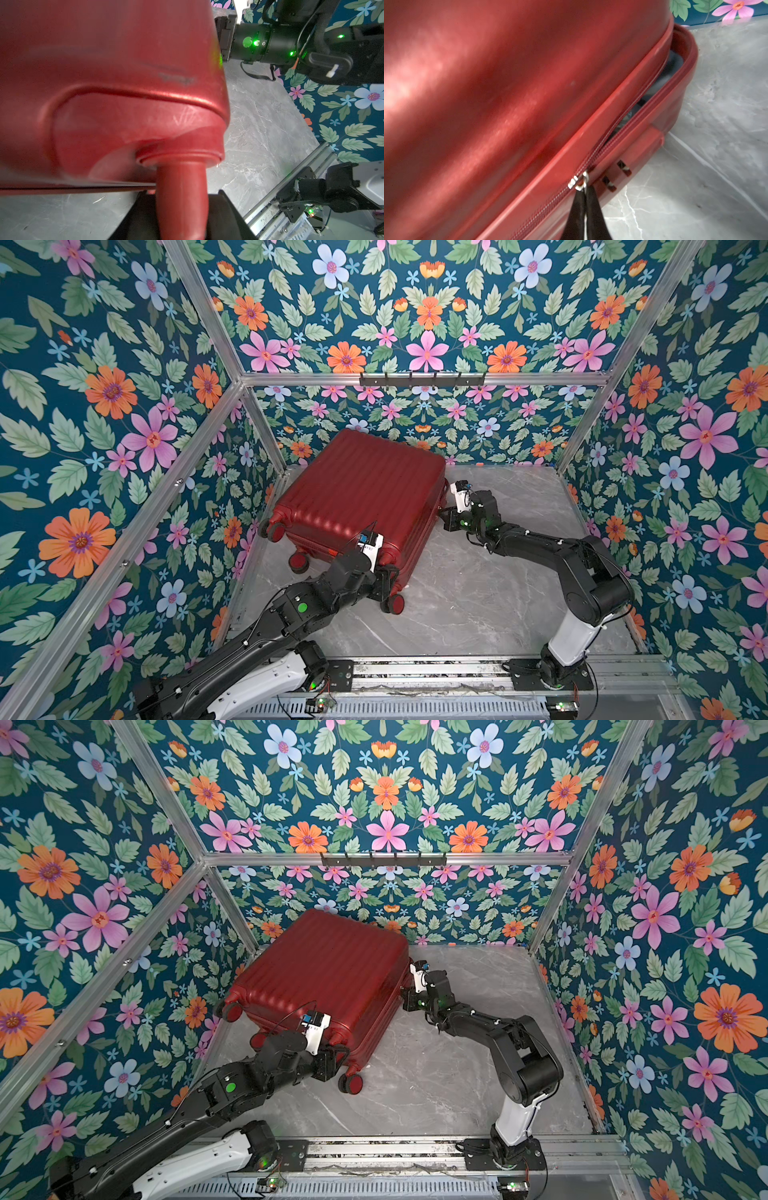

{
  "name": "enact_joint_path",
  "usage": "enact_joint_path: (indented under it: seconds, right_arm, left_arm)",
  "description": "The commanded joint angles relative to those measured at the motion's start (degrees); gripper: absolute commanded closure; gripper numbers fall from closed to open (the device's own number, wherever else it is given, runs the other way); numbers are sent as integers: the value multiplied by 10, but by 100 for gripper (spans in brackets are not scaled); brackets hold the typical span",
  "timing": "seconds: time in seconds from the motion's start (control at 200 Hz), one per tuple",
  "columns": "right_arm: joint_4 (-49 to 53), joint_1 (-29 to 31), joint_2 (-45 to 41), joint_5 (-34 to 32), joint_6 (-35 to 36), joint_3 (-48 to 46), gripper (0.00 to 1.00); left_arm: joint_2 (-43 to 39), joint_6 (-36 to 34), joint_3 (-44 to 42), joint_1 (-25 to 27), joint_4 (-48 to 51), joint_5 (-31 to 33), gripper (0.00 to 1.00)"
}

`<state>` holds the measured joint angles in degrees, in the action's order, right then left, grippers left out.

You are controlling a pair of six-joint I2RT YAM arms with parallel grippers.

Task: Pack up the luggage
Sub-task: 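Drag the zipper pull around the suitcase corner with the right gripper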

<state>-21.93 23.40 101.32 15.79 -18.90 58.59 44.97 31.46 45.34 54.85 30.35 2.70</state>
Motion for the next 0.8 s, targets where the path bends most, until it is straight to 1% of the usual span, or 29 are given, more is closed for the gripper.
enact_joint_path:
  seconds: [0.0, 0.195, 0.35, 0.575, 0.675, 0.795]
  right_arm:
    - [1, -26, 15, -91, 14, 24, 100]
    - [34, -52, 54, -75, 37, 90, 100]
    - [55, -71, 81, -74, 43, 132, 100]
    - [69, -104, 108, -73, 46, 178, 100]
    - [73, -114, 121, -56, 46, 200, 100]
    - [59, -117, 144, -21, 61, 225, 100]
  left_arm:
    - [1, -25, 5, 8, -30, -72, 100]
    - [21, -34, 16, 35, -23, -78, 100]
    - [29, -39, 19, 53, -13, -82, 100]
    - [30, -41, 18, 61, -3, -101, 100]
    - [31, -42, 17, 63, 5, -110, 100]
    - [32, -43, 12, 65, 8, -130, 100]
